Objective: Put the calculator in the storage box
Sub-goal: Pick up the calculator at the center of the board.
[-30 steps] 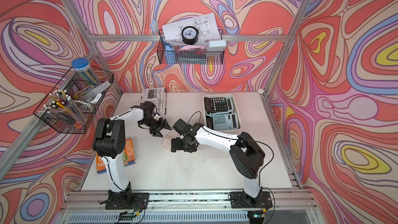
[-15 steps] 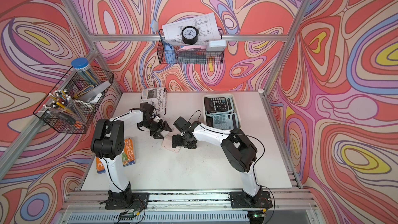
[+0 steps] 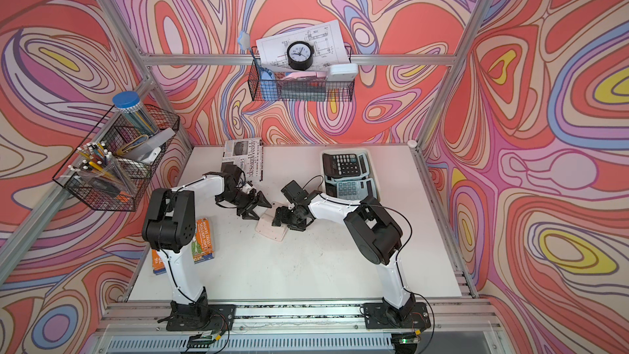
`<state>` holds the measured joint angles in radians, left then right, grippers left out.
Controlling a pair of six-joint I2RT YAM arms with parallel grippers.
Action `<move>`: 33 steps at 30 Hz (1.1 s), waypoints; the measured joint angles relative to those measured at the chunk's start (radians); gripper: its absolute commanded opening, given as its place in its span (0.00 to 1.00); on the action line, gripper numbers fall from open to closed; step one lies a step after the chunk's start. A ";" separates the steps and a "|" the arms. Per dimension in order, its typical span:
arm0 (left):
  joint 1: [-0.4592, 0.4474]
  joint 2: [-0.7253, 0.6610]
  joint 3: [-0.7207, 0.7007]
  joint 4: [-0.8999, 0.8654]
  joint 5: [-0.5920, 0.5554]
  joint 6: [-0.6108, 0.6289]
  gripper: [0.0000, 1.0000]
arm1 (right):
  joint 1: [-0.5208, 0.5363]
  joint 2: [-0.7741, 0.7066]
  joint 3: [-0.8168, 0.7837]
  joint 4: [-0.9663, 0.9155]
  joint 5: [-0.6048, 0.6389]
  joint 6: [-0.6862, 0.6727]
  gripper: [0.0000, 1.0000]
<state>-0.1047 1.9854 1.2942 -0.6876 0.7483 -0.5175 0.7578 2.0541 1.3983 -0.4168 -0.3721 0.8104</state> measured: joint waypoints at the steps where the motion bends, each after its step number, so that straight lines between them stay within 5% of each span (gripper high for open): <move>1: 0.002 -0.002 -0.006 0.006 0.005 0.000 0.70 | -0.002 0.003 0.002 0.006 -0.006 0.005 0.71; 14: 0.007 -0.007 -0.060 0.040 0.116 -0.014 0.70 | -0.042 0.007 -0.003 0.165 -0.026 0.173 0.58; 24: 0.027 -0.009 -0.074 0.052 0.150 -0.034 0.71 | -0.024 0.007 0.032 0.197 -0.064 0.204 0.24; 33: 0.055 -0.109 -0.055 -0.017 -0.020 -0.026 0.84 | -0.031 0.004 0.144 0.062 -0.073 0.167 0.15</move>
<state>-0.0498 1.8759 1.2388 -0.7048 0.7280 -0.5430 0.7265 2.0579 1.5421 -0.3546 -0.4450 0.9771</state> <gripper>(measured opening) 0.793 0.297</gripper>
